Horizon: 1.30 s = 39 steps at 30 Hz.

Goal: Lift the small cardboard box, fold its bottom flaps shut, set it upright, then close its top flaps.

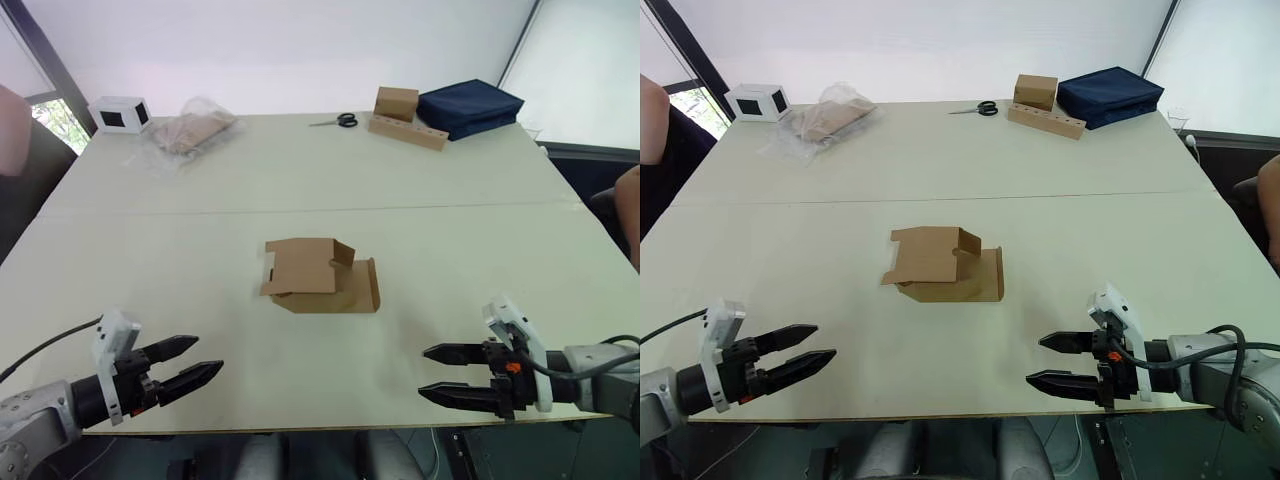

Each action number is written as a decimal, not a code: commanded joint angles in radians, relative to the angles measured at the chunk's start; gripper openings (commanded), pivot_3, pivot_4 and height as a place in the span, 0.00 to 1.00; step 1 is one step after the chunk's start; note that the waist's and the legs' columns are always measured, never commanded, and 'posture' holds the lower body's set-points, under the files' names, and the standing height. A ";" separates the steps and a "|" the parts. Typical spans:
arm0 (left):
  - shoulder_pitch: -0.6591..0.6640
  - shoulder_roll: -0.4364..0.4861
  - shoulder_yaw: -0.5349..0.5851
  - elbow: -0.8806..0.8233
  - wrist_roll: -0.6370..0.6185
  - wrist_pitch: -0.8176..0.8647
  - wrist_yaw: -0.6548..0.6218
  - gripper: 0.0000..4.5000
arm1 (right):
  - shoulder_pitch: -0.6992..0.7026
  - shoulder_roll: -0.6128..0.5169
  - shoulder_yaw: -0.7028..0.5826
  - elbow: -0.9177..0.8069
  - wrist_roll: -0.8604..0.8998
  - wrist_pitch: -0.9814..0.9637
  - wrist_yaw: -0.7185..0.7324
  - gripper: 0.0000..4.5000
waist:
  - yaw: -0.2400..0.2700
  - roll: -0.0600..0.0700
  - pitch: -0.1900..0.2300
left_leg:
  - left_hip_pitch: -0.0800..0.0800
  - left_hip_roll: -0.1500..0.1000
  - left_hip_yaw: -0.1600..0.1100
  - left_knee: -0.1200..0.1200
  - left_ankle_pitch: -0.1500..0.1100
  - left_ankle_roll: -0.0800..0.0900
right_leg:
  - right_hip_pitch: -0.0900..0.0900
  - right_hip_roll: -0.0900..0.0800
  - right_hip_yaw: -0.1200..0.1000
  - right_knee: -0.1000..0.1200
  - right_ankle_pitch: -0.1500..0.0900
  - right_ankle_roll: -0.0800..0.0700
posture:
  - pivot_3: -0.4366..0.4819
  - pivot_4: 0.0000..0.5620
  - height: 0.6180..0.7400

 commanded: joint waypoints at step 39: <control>-0.605 0.226 -0.165 0.464 -0.125 0.398 -0.166 1.00 | -0.233 -0.008 0.012 0.003 -0.036 -0.062 -0.061 0.94 | -0.005 0.000 0.000 | 0.000 0.000 0.000 0.000 0.000 0.000 | -0.001 0.001 0.000 0.001 0.000 0.000 | 0.48 0.27 1.00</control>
